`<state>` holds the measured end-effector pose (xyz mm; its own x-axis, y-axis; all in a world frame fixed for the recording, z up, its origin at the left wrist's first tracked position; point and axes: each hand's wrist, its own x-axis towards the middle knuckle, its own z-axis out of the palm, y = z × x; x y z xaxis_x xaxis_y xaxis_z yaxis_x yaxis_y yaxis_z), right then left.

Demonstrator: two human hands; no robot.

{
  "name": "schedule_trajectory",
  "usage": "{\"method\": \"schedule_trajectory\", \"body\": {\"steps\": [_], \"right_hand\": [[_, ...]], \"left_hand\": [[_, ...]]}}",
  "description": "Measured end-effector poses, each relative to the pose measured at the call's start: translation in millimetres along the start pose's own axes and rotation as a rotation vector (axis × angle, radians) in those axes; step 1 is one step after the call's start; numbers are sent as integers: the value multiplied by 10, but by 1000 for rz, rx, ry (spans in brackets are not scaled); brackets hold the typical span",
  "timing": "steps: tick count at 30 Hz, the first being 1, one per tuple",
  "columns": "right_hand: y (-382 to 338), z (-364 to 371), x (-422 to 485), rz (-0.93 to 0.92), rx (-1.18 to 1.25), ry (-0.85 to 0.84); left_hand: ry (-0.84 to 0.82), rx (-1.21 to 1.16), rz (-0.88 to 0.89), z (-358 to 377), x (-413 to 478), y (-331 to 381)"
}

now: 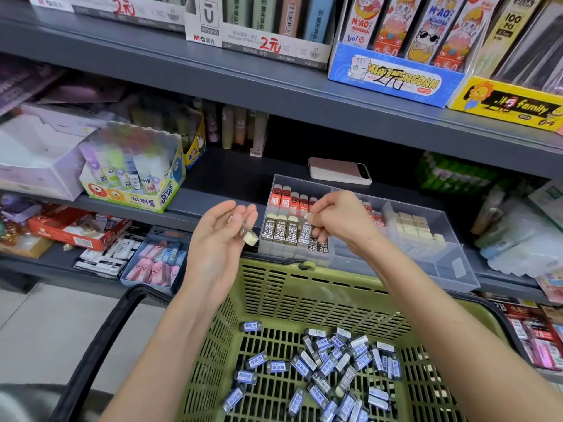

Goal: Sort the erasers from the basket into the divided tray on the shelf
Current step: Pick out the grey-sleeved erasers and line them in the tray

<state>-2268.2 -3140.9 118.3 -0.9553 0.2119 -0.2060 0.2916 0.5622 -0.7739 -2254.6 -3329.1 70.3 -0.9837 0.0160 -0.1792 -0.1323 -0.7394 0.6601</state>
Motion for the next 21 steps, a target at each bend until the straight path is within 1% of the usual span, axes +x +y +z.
{"method": "schedule_trajectory", "body": {"steps": [5, 8, 9, 11, 12, 13, 15, 16, 17, 19, 21], "right_hand": [[-8, 63, -24, -25, -20, -13], [11, 91, -81, -74, -114, -7], [6, 103, -108, -120, -195, 32], [-23, 132, -182, -247, -372, 182], [-54, 151, -250, -310, -374, 233], [-84, 173, -326, -361, -310, 220], [-140, 248, -511, -396, -46, 39], [-154, 300, -599, -389, 54, -57], [-156, 346, -670, -392, 90, -95], [-128, 402, -731, -422, 96, -45], [-112, 365, -733, -435, 178, 1]], "left_hand": [[-75, 116, 94, 20, -61, -2], [-110, 157, 137, 40, -91, -4], [-118, 166, 144, 48, -100, -7], [-130, 177, 151, 59, -111, -17], [-136, 175, 153, 62, -111, -25], [-141, 170, 154, 62, -110, -30], [-150, 151, 157, 57, -109, -38], [-158, 139, 160, 53, -111, -40], [-167, 132, 164, 46, -112, -43], [-196, 155, 187, 41, -120, -48], [-226, 262, 225, 50, -146, -63]]}}
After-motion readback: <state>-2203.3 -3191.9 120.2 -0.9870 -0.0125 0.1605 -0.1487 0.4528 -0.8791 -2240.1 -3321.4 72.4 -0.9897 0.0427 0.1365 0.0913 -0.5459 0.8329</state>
